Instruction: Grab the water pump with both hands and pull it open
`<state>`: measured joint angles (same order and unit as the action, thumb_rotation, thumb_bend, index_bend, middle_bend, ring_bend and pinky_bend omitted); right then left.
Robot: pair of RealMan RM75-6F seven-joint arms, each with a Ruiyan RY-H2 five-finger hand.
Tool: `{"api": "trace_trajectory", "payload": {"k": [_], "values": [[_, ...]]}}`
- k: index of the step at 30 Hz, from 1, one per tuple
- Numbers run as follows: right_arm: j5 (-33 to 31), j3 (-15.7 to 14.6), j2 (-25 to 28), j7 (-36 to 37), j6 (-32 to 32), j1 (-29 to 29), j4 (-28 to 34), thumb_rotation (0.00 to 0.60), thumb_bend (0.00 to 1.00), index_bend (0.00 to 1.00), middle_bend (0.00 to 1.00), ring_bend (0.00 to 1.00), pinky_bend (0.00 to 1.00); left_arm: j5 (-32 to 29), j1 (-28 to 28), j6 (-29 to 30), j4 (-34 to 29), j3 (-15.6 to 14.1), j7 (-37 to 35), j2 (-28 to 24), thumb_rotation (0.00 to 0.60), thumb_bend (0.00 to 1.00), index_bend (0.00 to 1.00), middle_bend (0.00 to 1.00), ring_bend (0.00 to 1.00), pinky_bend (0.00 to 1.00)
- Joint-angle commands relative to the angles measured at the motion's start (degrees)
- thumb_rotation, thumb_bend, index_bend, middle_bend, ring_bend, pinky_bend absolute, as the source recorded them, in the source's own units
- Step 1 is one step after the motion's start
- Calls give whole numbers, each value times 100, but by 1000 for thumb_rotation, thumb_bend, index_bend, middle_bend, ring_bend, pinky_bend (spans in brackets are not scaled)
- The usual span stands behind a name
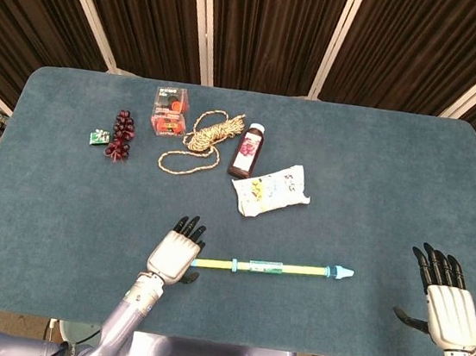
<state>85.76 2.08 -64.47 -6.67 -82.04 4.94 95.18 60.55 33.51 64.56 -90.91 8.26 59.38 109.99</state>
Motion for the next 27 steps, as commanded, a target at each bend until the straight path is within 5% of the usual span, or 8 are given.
{"api": "trace_trajectory", "payload": {"k": [1, 16, 27], "values": [[-6, 4, 4, 8, 1, 0, 4, 600, 154, 37, 0, 0, 0, -73, 51, 45, 118, -26, 3, 95, 600, 245, 462, 148, 6, 107], [-29, 14, 10, 34, 1, 0, 41, 600, 153, 39, 0, 0, 0, -160, 200, 115, 183, -219, -30, 102, 600, 416, 573, 170, 14, 107], [-39, 13, 2, 14, 7, 1, 50, 600, 154, 56, 0, 0, 0, 130, 433, -86, -256, -364, -131, -306, 600, 441, 613, 176, 16, 107]]}}
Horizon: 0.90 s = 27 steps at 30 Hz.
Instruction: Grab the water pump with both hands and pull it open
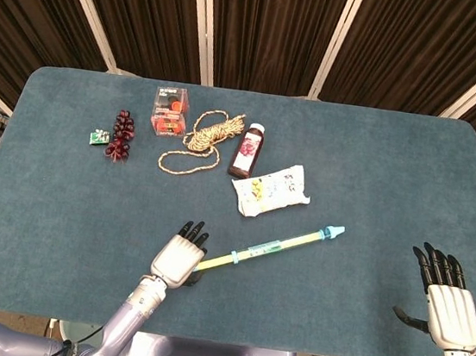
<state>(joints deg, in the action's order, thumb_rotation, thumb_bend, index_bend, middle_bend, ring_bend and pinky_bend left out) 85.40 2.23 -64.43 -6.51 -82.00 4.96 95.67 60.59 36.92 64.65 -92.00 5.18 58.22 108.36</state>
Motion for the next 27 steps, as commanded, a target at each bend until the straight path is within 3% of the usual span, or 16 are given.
{"api": "trace_trajectory", "payload": {"k": [1, 8, 16, 27], "values": [[-5, -2, -3, -3, 4, -1, 2, 600, 153, 56, 0, 0, 0, 168, 121, -130, -199, -73, -14, -189, 600, 441, 614, 176, 16, 107], [-2, -5, -4, -21, 7, 1, 21, 600, 154, 76, 0, 0, 0, 549, 317, -347, -696, -218, -91, -598, 600, 441, 621, 181, 16, 107], [-108, 36, -59, -58, 122, 60, 150, 600, 155, 214, 4, 0, 0, 976, 390, -336, -1218, -277, -333, -993, 600, 441, 620, 185, 16, 107], [-477, 238, -405, -547, 405, 311, 332, 600, 240, 355, 28, 0, 0, 979, 477, -330, -1585, -183, -533, -1319, 600, 441, 621, 187, 16, 107]]}}
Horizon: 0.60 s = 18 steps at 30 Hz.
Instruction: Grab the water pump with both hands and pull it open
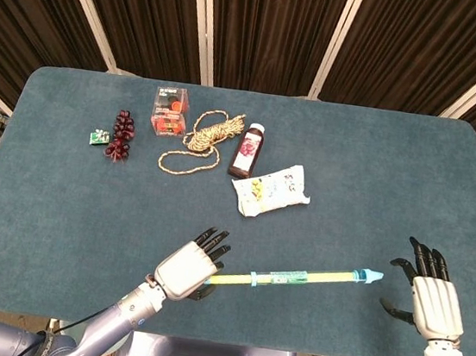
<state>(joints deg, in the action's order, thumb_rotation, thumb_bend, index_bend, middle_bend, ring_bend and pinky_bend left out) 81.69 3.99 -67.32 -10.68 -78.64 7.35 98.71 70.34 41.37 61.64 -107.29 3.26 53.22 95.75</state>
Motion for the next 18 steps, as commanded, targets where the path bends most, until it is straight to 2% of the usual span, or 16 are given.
{"api": "trace_trajectory", "payload": {"k": [1, 18], "values": [[-139, 78, -157, -172, 87, 92, 32, 600, 253, 357, 29, 0, 0, 1, 46, -43, -83, 6, -38, -85, 600, 441, 621, 187, 16, 107], [-523, 207, -564, -537, 182, 255, -20, 600, 351, 415, 31, 0, 0, -209, 297, -171, -464, 23, 64, -343, 600, 441, 621, 187, 16, 107]]}}
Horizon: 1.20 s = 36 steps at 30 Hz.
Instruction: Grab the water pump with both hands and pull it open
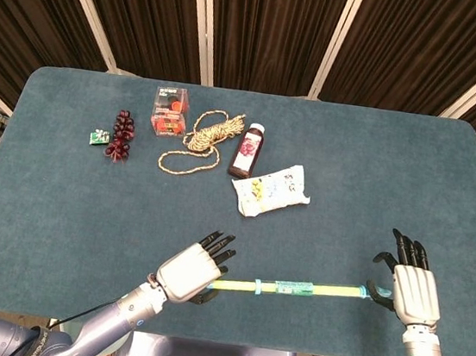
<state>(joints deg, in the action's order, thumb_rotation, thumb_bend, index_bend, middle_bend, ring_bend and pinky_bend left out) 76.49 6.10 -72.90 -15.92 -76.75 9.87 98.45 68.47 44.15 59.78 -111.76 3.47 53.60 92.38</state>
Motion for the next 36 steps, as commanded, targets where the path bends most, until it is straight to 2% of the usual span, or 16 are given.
{"api": "trace_trajectory", "payload": {"k": [1, 36], "values": [[-9, -3, -6, -15, -12, 4, 12, 600, 353, 416, 31, 0, 0, -36, 30, 22, -25, 0, 39, -7, 600, 441, 621, 187, 16, 107], [18, -116, 98, -95, -108, -12, 206, 600, 361, 413, 31, 0, 0, -181, 194, 330, 20, -51, 163, -30, 600, 452, 622, 187, 16, 107]]}}
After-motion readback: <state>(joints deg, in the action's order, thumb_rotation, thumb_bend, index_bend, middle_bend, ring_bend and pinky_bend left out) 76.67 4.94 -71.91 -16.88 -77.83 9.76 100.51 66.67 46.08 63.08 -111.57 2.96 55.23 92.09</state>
